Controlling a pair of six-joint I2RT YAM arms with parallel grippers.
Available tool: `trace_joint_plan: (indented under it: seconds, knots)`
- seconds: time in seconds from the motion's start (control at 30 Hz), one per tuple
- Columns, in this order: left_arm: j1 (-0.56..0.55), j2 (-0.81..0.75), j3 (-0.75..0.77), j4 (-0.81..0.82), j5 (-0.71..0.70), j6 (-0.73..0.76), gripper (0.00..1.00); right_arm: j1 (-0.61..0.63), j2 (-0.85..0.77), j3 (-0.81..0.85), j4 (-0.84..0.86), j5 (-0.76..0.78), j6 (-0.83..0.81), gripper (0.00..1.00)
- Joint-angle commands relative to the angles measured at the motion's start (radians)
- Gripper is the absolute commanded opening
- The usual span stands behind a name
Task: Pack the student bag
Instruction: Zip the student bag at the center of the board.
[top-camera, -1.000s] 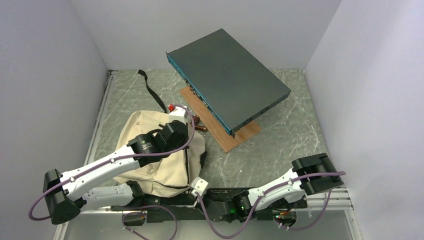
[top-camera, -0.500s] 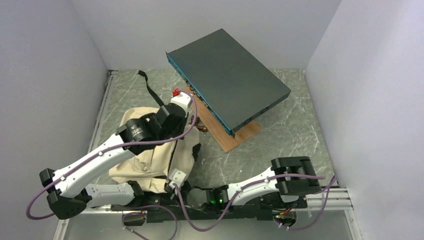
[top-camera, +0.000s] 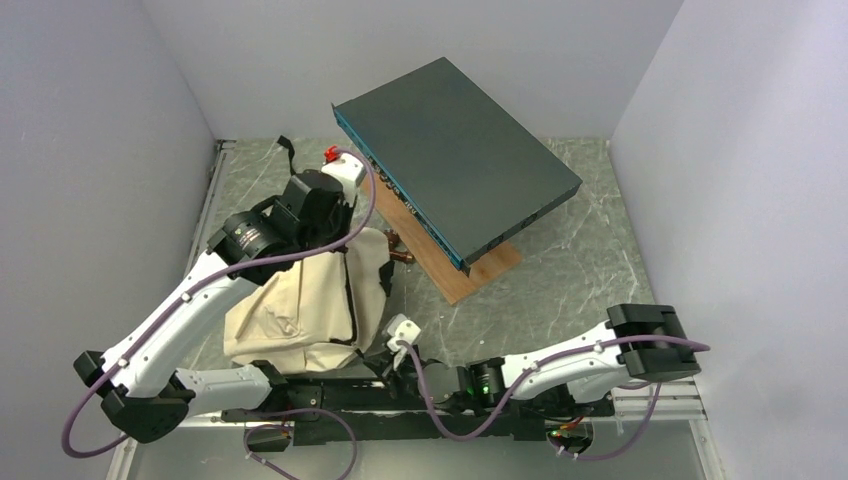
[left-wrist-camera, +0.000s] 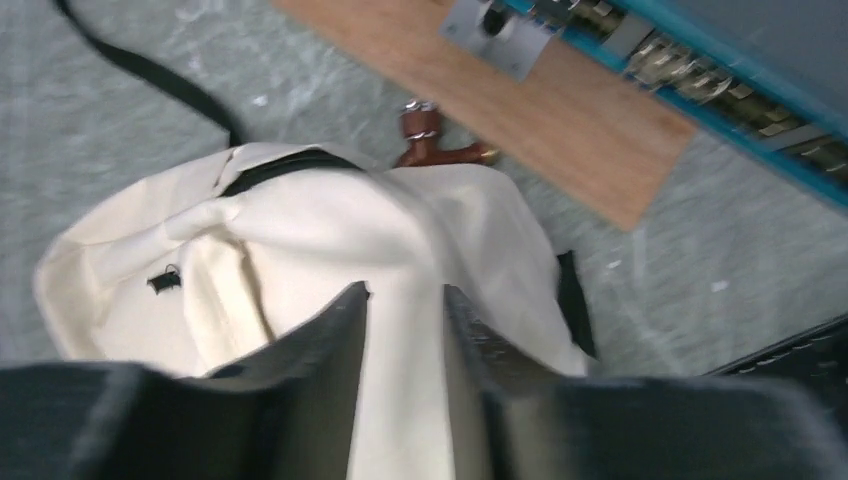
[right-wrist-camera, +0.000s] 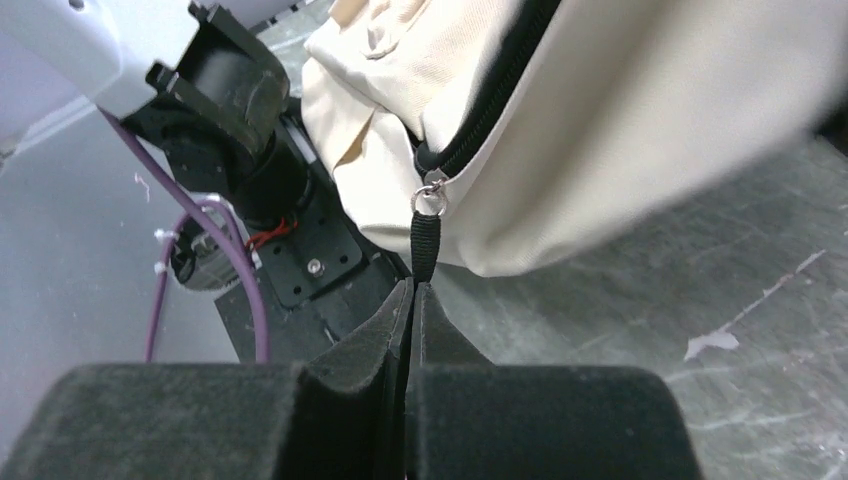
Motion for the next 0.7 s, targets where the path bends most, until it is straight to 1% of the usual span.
trace_joint_plan:
  seconds: [0.0,0.03,0.13,0.23,0.3,0.4,0.47,0.57,0.67]
  knots:
    - [0.024,-0.108,-0.112,0.212,0.182,-0.08,0.51,0.008,-0.011,-0.007,-0.129,-0.035,-0.005,0.0]
    - [0.025,-0.125,-0.144,0.215,0.202,-0.111,0.55,0.008,-0.001,0.001,-0.128,-0.04,-0.01,0.0]
    - [0.024,-0.185,-0.258,0.242,0.28,-0.193,0.6,0.008,0.022,0.02,-0.12,-0.049,-0.02,0.0]
    - [0.014,-0.237,-0.389,0.3,0.374,-0.244,0.61,0.008,0.021,0.009,-0.108,-0.047,-0.001,0.0]
    - [-0.025,-0.241,-0.46,0.322,0.393,-0.262,0.61,0.008,0.01,-0.021,-0.094,-0.04,0.028,0.0]
    - [-0.125,-0.207,-0.523,0.341,0.369,-0.262,0.61,0.011,-0.013,-0.072,-0.074,-0.035,0.076,0.0]
    - [-0.179,-0.175,-0.553,0.392,0.357,-0.266,0.62,0.017,-0.019,-0.092,-0.076,-0.031,0.101,0.0]
    - [-0.242,-0.114,-0.576,0.439,0.312,-0.26,0.62,0.027,-0.022,-0.1,-0.088,-0.028,0.123,0.0]
    - [-0.29,-0.043,-0.582,0.452,0.274,-0.263,0.6,0.035,-0.024,-0.107,-0.092,-0.027,0.144,0.0]
